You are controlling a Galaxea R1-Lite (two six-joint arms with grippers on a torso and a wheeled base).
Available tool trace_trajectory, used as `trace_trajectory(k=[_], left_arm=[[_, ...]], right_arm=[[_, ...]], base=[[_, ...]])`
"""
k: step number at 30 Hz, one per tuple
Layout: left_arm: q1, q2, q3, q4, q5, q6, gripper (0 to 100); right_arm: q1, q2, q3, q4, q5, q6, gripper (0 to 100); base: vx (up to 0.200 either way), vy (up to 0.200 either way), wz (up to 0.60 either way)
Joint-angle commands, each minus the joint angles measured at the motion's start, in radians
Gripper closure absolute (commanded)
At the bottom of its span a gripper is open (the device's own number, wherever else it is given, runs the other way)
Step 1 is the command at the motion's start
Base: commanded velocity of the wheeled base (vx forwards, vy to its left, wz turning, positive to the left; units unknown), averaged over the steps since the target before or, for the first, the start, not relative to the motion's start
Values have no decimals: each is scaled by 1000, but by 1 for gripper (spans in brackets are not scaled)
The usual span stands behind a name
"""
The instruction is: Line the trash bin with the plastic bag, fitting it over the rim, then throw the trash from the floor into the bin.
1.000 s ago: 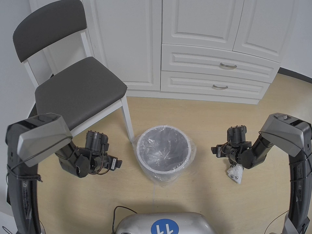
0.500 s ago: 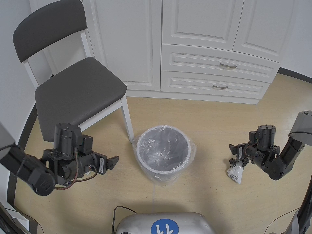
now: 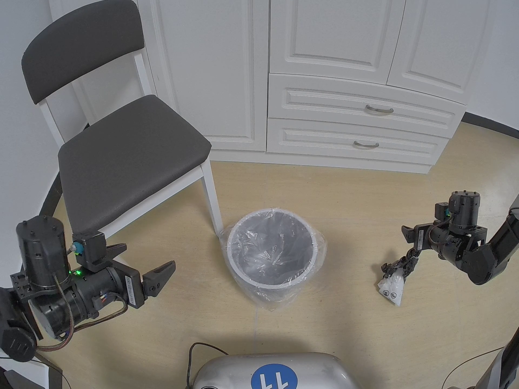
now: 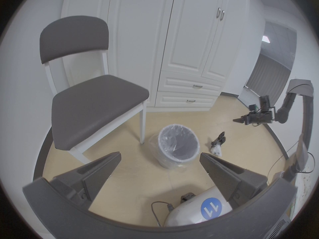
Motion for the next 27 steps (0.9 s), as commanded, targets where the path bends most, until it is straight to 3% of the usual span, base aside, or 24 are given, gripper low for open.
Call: trace_trajectory(k=[1, 7, 10, 25, 27], left_arm=[[-32, -134, 36, -2, -1, -6, 0], [-47, -255, 53, 15, -20, -6, 0], [-44, -260, 41, 13, 5, -2, 0], [-8, -263, 4, 8, 16, -9, 0], [-3, -286, 19, 1, 19, -2, 0]], right_arm=[[-1, -60, -52, 80, 1, 22, 0], [13, -62, -175, 283, -1, 114, 0], [38, -25, -262, 332, -10, 112, 0], [31, 282, -492, 343, 16, 141, 0], [31, 311, -508, 346, 44, 143, 0]], base=[[0, 0, 0], [0, 0, 0], [0, 0, 0], [0, 0, 0], [0, 0, 0]])
